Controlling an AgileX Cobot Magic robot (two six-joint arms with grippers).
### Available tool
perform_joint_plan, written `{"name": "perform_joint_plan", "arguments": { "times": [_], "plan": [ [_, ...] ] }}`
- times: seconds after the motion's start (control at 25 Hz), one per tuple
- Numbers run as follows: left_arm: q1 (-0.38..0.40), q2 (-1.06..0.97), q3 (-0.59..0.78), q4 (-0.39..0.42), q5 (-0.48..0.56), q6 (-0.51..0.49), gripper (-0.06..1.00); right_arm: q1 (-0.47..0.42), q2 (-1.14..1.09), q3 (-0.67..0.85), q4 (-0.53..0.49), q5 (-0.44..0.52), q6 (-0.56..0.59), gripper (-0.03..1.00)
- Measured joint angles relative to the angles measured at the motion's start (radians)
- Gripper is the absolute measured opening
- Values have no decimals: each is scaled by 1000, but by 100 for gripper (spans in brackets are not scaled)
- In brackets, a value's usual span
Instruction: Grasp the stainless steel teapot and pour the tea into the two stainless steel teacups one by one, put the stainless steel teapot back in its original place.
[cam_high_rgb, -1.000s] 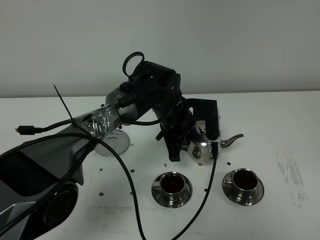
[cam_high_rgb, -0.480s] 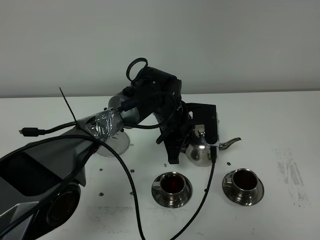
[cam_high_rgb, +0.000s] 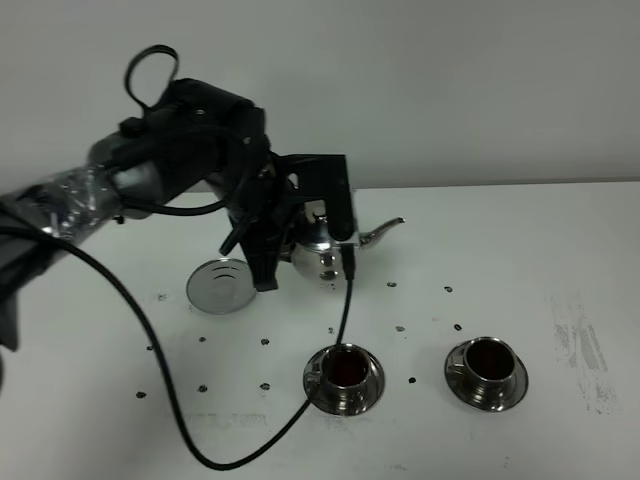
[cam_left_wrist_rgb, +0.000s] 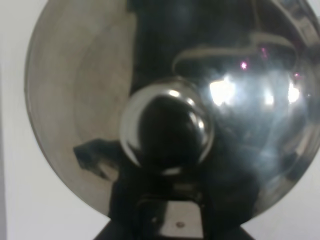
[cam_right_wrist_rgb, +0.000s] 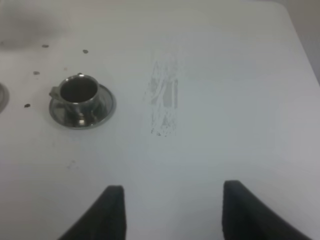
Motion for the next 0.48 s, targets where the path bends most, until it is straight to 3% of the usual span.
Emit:
{"name": "perform_joint_plan", "arguments": {
  "times": [0.12, 0.32, 0.48],
  "plan": [
    [58, -89, 113, 0, -21, -34, 25, 0, 0, 0, 0, 0, 0, 45],
    [165, -140, 144, 0, 119, -197, 25, 0, 0, 0, 0, 0, 0, 45],
    [233, -141, 149, 5, 167, -287, 25, 0, 0, 0, 0, 0, 0, 45]
  ]
}}
